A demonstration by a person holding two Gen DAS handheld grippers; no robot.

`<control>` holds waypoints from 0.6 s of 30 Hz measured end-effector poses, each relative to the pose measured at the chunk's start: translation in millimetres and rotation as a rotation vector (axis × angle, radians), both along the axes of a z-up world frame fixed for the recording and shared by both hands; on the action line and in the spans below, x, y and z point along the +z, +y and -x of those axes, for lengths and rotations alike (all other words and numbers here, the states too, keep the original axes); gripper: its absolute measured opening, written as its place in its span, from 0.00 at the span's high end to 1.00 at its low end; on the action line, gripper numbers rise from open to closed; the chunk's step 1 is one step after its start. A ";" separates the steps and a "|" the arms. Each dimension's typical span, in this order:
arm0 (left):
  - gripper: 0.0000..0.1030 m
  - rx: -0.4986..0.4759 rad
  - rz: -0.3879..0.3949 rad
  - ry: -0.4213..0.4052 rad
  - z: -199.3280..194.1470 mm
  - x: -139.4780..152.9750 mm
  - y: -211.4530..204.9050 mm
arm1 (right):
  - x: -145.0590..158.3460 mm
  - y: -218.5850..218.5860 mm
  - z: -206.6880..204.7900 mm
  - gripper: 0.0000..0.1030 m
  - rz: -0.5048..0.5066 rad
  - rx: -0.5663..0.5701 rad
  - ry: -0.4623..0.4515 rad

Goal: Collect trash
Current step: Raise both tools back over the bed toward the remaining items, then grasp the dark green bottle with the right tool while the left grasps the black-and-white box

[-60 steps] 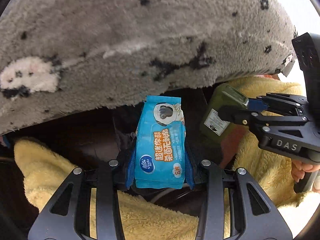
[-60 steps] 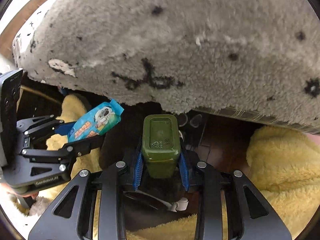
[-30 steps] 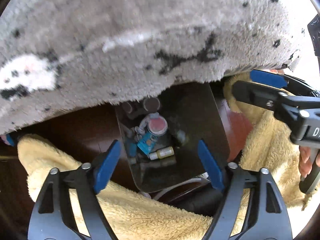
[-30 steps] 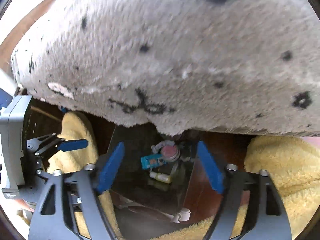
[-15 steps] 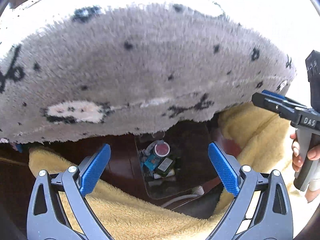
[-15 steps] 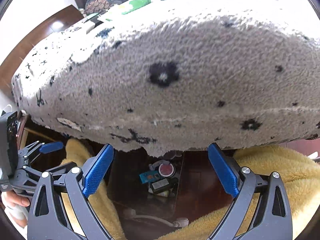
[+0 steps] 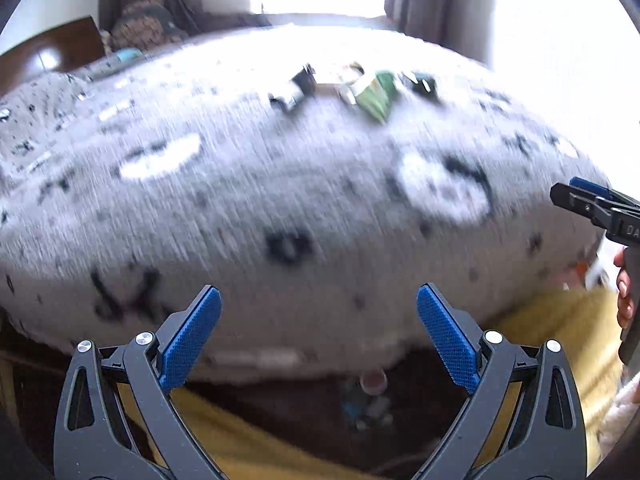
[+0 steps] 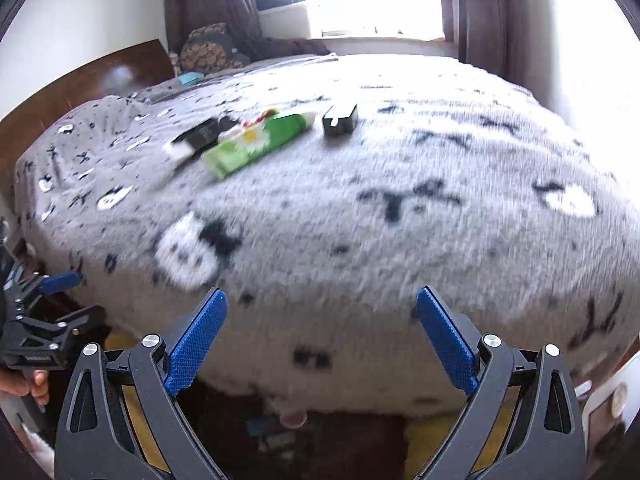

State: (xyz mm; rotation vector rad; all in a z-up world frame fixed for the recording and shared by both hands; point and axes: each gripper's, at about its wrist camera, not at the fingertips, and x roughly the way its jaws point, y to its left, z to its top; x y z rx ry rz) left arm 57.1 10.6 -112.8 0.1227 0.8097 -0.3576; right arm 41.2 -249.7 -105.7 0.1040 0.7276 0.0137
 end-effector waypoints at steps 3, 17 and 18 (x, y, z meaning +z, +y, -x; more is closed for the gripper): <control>0.09 0.027 -0.028 -0.044 -25.2 8.3 -2.9 | 10.2 -4.5 -31.1 0.07 0.001 -0.008 -0.003; 0.09 0.053 -0.086 -0.098 -148.8 34.0 -29.6 | 29.7 -19.4 -177.4 0.08 0.057 -0.125 0.001; 0.09 0.053 -0.094 -0.099 -155.4 34.2 -34.4 | 29.9 -20.6 -186.3 0.09 0.060 -0.139 0.004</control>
